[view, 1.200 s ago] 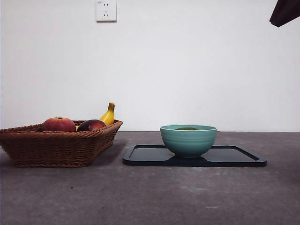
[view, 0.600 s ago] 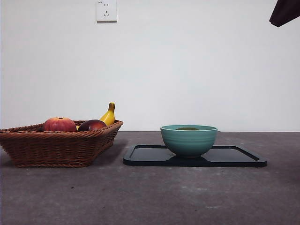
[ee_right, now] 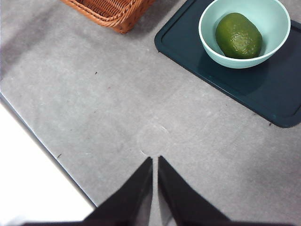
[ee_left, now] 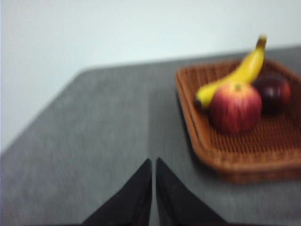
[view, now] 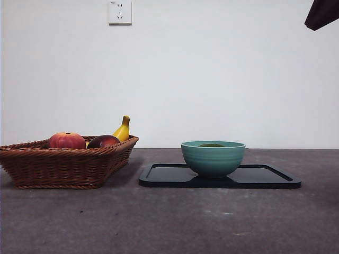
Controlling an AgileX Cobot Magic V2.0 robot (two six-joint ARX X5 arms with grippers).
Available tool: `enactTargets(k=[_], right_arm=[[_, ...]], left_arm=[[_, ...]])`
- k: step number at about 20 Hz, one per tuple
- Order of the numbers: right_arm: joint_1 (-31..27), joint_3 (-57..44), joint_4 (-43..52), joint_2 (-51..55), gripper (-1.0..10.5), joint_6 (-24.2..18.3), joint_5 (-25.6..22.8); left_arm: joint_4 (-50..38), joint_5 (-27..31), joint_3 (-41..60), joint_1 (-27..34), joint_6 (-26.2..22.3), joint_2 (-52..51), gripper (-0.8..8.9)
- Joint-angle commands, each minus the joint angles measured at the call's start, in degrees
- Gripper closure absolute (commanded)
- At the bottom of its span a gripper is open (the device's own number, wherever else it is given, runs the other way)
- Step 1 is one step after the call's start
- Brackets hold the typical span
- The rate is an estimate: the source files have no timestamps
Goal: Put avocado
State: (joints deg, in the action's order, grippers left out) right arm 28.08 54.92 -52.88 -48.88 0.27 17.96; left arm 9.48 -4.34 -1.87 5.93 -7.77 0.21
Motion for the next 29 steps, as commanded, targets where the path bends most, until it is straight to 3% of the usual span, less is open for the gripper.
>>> enactTargets(k=[1, 16, 18, 20, 24, 29], right_arm=[[0.3, 0.5, 0.6, -0.4, 9.4, 0.3, 0.0], [0.3, 0.5, 0.6, -0.4, 9.4, 0.3, 0.0], [-0.1, 0.4, 1.2, 0.5, 9.4, -2.2, -2.2], [-3.0, -1.9, 10.0, 3.8, 9.4, -2.6, -6.1], [-14.6, -16.5, 31.2, 18.7, 9.4, -0.5, -6.5], [-25.9, -33.6, 42.2, 35.2, 9.4, -0.5, -11.0]], left_arm=[[1.2, 0.3, 1.2, 0.2, 1.3, 0.0, 8.01], [1.3, 0.3, 1.2, 0.2, 1.4, 0.0, 8.01], [1.3, 0.3, 1.2, 0.2, 1.4, 0.0, 8.01], [1.3, 0.3, 1.2, 0.2, 1.4, 0.0, 8.01], [1.3, 0.3, 1.2, 0.2, 1.4, 0.0, 8.01], [1.3, 0.3, 1.2, 0.2, 1.4, 0.0, 8.01]])
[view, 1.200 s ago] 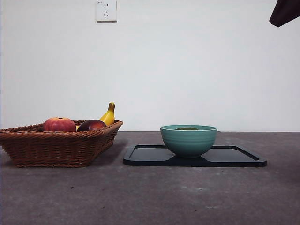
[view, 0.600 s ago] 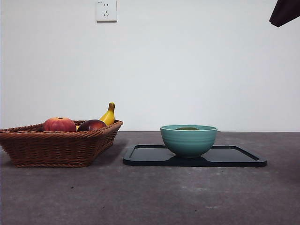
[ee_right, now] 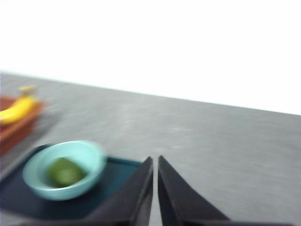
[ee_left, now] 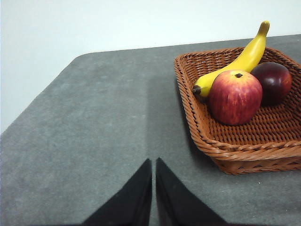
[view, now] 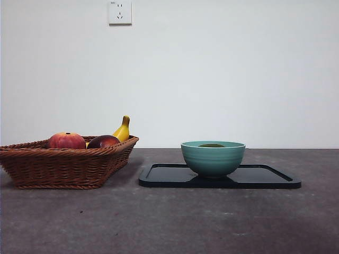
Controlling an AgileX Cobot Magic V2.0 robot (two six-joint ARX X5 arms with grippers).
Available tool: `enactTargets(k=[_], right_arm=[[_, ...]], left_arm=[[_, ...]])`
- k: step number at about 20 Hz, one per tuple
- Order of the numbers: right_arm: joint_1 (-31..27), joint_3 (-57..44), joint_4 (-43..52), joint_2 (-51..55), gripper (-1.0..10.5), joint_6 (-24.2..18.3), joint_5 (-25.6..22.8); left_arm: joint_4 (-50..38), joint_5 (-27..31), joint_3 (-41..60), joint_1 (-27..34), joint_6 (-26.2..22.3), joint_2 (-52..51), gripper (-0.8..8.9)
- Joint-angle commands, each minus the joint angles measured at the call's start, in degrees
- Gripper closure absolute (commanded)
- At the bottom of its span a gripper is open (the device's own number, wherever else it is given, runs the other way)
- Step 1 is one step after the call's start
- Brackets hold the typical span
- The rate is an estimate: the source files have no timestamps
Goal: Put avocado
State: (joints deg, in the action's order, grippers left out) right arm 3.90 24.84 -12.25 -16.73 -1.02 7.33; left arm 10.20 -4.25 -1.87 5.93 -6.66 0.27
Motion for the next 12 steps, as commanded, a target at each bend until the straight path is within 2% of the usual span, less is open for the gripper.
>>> enactTargets(k=[1, 6, 12], right_arm=[[-3.0, -6.7, 2.9, 5.8, 9.4, 0.8, -1.7], [-3.7, -15.5, 5.9, 11.3, 9.4, 1.3, -6.4], [-3.7, -22.1, 9.2, 14.3, 9.4, 2.5, -7.8]], left_arm=[[0.5, 0.2, 1.2, 0.2, 0.3, -0.1, 8.01], [0.5, 0.2, 1.2, 0.2, 0.3, -0.1, 8.01], [0.5, 0.2, 1.2, 0.2, 0.3, -0.1, 8.01]])
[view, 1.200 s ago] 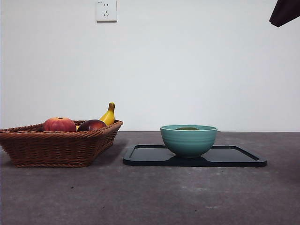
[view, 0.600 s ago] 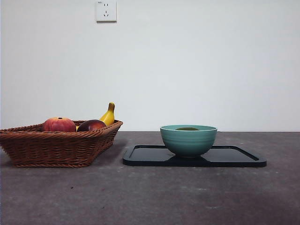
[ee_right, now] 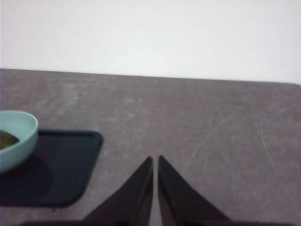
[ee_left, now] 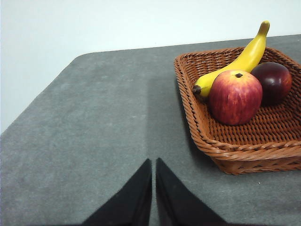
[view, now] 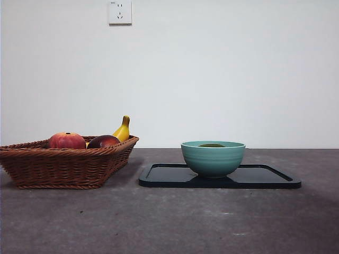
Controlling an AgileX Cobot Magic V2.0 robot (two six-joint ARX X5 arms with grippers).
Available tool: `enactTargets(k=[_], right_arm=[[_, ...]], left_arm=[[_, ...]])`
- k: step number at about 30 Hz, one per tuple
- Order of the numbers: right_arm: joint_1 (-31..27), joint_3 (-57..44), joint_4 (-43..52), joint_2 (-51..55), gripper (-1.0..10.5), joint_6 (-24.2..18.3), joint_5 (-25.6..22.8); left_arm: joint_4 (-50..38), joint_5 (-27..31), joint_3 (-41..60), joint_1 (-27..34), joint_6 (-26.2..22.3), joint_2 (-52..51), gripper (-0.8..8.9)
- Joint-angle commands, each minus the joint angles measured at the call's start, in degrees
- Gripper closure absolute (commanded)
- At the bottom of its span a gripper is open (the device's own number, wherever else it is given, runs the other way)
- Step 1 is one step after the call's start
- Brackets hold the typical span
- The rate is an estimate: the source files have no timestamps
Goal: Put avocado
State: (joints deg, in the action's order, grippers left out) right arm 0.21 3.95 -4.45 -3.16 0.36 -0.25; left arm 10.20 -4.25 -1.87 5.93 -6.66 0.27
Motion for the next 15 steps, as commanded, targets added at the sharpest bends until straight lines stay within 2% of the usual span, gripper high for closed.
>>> enactTargets(k=[1, 11, 15], right_arm=[[0.0, -1.9, 1.5, 1.1, 9.4, 1.2, -0.2], [-0.1, -3.3, -6.1, 3.0, 9.4, 1.1, -1.3], [-0.1, -3.3, -6.0, 3.0, 9.4, 1.1, -1.3]], left_arm=[[0.5, 0.2, 1.2, 0.2, 0.3, -0.1, 8.01], [0.5, 0.2, 1.2, 0.2, 0.3, -0.1, 8.01], [0.5, 0.2, 1.2, 0.2, 0.3, -0.1, 8.01]])
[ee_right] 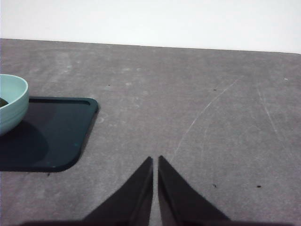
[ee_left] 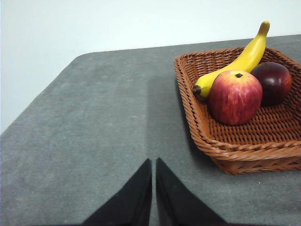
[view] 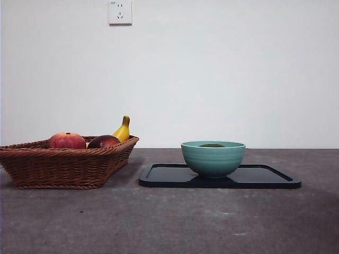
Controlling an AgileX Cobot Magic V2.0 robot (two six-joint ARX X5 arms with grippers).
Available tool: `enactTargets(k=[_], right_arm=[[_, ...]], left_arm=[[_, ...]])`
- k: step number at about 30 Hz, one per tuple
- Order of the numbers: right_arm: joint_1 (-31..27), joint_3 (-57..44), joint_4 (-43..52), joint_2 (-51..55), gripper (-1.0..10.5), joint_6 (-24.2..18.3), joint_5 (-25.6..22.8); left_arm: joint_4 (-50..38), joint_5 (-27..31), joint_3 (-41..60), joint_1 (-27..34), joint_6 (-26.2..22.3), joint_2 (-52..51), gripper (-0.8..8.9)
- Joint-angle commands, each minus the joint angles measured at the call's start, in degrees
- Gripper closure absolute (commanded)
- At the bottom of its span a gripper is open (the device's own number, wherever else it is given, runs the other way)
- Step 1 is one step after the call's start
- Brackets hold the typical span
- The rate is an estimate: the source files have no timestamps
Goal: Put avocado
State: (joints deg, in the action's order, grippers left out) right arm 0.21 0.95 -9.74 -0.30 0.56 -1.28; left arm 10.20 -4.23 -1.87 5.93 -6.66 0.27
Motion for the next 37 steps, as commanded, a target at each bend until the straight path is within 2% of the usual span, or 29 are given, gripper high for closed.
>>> enactTargets(k=[1, 37], right_arm=[[-0.1, -0.3, -0.7, 0.1, 9.4, 0.9, -0.2], [-0.1, -0.3, 0.8, 0.1, 9.4, 0.9, -0.3]], left_arm=[[0.5, 0.2, 1.2, 0.2, 0.3, -0.1, 8.01], [0.5, 0.2, 1.2, 0.2, 0.3, -0.1, 8.01]])
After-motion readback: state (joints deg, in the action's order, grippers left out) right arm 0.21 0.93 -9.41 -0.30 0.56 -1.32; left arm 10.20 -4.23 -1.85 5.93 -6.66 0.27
